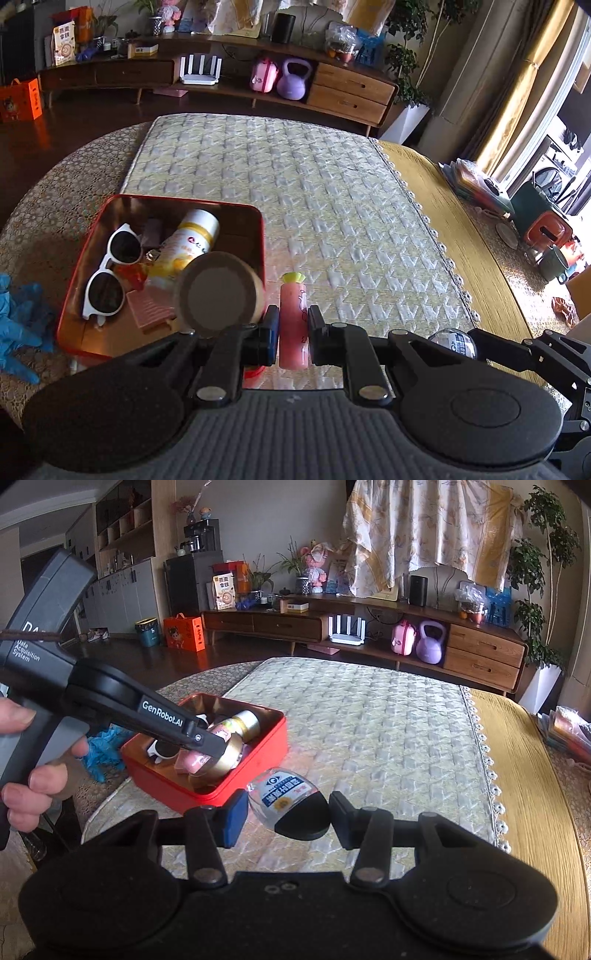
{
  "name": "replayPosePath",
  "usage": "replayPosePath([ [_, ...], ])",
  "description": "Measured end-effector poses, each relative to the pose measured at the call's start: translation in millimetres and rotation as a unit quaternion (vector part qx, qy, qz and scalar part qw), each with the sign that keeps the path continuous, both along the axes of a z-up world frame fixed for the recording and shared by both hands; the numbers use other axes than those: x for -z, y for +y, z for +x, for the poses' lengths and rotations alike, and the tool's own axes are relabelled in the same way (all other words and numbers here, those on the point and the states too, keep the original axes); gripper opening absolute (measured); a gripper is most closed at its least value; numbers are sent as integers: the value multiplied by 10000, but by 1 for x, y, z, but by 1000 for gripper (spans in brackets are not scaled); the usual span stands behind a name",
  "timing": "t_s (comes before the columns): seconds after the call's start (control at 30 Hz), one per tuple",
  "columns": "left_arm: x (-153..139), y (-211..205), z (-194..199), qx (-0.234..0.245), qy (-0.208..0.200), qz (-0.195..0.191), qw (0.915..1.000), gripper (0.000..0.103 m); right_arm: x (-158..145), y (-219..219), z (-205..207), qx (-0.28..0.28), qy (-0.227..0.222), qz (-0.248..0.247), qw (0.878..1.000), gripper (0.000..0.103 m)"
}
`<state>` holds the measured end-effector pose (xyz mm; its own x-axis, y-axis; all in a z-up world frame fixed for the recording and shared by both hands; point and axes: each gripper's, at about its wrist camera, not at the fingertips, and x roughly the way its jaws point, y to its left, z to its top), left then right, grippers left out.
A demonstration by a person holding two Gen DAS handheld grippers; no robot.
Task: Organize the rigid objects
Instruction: 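Carry the pink tube and glass jar over the red tin with both grippers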
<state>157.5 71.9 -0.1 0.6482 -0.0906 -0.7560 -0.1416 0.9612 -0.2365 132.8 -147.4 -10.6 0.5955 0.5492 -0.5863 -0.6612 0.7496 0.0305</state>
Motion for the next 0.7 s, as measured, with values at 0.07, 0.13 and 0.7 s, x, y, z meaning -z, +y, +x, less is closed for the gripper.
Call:
replayPosePath([
  [0.07, 0, 10, -5, -42, -8, 2, 10000, 16, 0, 10, -3, -59, -11, -11, 10000, 48],
  [0.13, 0, 22, -10, -117, -2, 47, 9999, 16, 0, 20, -4, -119, -16, -17, 9999, 48],
  [0.7, 28, 120, -18, -799, 279, 262, 9961, 16, 17, 109, 3, -577, 1, -187, 9982, 48],
])
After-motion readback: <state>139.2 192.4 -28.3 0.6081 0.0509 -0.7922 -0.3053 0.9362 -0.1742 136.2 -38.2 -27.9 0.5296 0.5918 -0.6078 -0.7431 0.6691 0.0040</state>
